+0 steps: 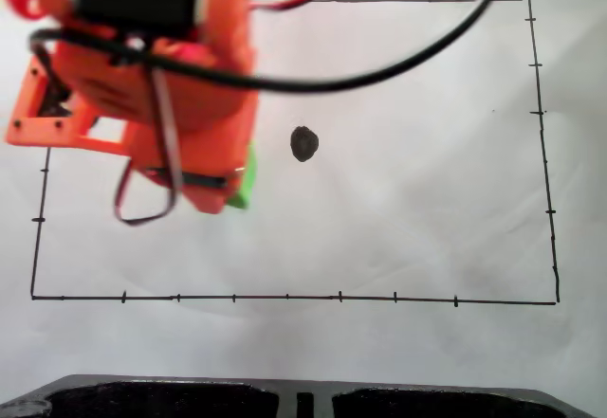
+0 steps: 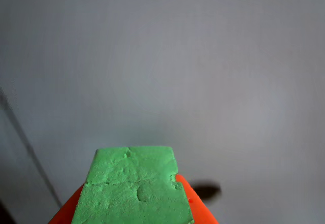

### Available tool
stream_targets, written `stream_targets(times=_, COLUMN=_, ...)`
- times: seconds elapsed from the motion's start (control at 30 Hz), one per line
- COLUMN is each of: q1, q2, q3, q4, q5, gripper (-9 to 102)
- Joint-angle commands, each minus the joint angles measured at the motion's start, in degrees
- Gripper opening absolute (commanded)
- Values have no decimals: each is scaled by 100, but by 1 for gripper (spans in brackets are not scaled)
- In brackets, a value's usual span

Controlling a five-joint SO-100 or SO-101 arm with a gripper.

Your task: Grasp the colored block, Place it on the black dot, and then return the arm to the default position.

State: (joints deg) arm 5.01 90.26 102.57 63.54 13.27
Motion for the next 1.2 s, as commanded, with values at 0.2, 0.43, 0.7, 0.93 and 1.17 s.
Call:
stream_targets(times=0.2, q1=-870, q2=483, q3=-35, q4=404, q5=396, gripper=14)
stream_targets(times=0.43, q1=-1222, q2=466, q3=448, q4=308, q5=325, gripper=14)
stream_targets(times=0.7, q1=-923, q2=202, q3=756, q4=123, q5=105, gripper=14)
stream_targets(times=0.93, q1=-817, q2=-97, q3=809, q4=105, q5=-26, gripper=14)
stream_targets(times=1.17, q1=-870, q2=-272, q3=809, q4=97, q5=18, gripper=17)
